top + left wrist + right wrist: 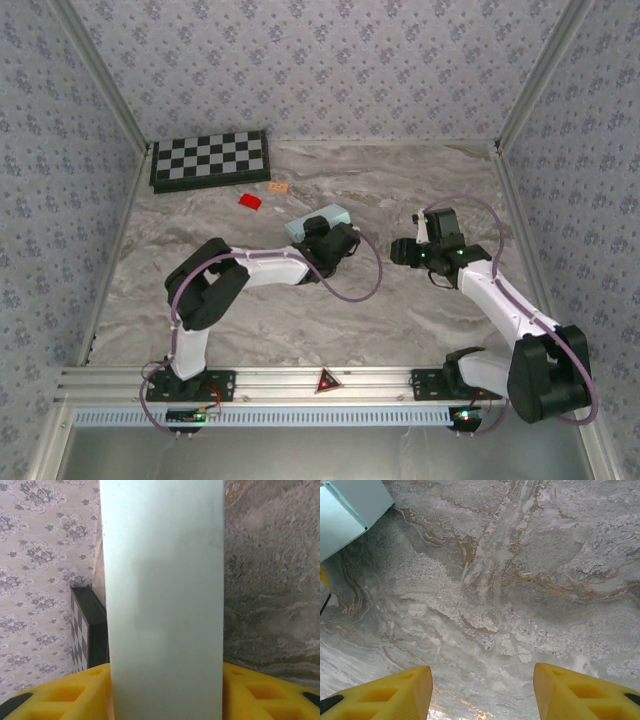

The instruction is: Fold the paper box

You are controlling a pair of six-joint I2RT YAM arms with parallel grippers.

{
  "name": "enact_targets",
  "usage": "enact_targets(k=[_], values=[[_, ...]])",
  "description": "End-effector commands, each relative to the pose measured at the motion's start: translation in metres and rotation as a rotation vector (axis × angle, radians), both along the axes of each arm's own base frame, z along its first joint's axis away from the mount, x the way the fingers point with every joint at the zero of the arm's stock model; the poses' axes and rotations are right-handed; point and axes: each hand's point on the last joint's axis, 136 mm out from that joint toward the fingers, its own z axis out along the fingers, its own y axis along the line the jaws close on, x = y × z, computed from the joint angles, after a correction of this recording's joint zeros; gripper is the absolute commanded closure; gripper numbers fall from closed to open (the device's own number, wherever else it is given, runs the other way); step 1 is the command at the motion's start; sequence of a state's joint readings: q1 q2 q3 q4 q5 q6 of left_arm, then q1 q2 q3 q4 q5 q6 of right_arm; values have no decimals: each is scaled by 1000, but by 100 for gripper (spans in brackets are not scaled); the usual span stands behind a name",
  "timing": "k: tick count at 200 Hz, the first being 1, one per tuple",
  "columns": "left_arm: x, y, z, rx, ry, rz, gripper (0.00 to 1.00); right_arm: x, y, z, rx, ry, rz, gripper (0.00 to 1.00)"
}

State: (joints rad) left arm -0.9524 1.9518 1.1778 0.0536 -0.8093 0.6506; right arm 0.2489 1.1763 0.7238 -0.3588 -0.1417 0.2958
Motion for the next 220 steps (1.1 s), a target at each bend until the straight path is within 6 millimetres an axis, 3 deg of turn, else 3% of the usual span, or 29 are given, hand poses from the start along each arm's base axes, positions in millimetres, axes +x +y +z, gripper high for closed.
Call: enact_targets(k=[1,137,156,220], values=[[3,-2,1,-15,-39,24,45,-2,-3,1,9,-5,-17,43],[-14,-10,-4,-118,120,-20,11,-4,-8,-4,1,14,-37,43],[-22,-13,-2,-180,188,-32,1,-5,-9,-4,-3,16,-38,43],[-29,-5,22,-365,292,26,0,1,-11,-9,-6,27,-65,43]])
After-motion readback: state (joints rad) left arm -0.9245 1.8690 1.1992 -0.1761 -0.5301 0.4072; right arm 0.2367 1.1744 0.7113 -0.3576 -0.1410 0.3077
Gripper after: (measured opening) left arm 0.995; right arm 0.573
